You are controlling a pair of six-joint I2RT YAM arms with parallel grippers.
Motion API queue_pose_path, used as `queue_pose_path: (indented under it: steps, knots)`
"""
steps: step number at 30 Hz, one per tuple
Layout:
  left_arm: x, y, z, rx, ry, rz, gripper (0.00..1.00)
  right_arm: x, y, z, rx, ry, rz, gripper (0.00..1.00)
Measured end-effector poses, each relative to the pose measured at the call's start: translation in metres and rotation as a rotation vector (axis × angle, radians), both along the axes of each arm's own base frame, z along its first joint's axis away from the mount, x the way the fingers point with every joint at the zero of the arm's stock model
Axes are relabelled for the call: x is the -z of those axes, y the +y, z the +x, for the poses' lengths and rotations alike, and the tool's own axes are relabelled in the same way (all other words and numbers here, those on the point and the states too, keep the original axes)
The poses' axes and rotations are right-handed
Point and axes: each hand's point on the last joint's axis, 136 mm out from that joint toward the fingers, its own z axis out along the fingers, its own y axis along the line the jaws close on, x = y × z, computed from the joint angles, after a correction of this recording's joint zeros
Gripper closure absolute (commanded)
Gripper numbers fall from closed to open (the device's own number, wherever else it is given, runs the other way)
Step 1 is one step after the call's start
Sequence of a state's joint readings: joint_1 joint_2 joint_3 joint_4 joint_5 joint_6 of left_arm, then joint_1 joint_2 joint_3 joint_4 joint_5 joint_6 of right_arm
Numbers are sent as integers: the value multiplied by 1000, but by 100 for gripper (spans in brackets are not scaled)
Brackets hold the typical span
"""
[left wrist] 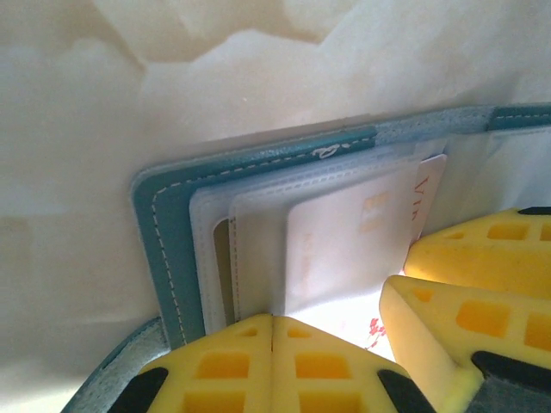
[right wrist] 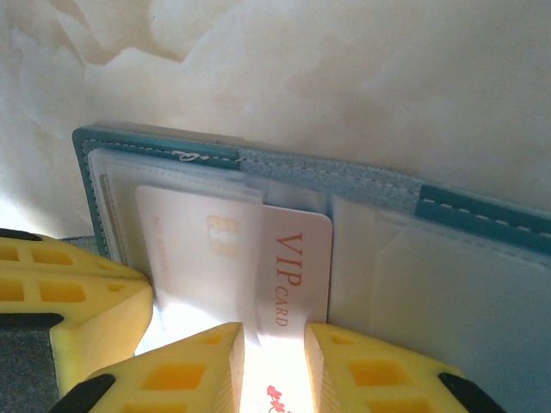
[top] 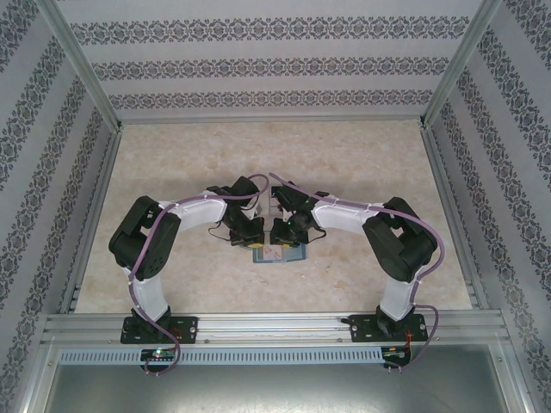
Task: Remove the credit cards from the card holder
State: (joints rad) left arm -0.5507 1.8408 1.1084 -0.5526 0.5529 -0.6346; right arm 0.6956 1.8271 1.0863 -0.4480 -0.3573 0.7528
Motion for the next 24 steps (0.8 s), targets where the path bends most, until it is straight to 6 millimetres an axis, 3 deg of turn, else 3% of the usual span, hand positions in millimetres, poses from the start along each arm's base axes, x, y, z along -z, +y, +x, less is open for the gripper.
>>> queue_pose_path:
  steps: [24]
  knots:
    - [1,2,1,28,12,46,100,-5,-6,0,22,0,22,70]
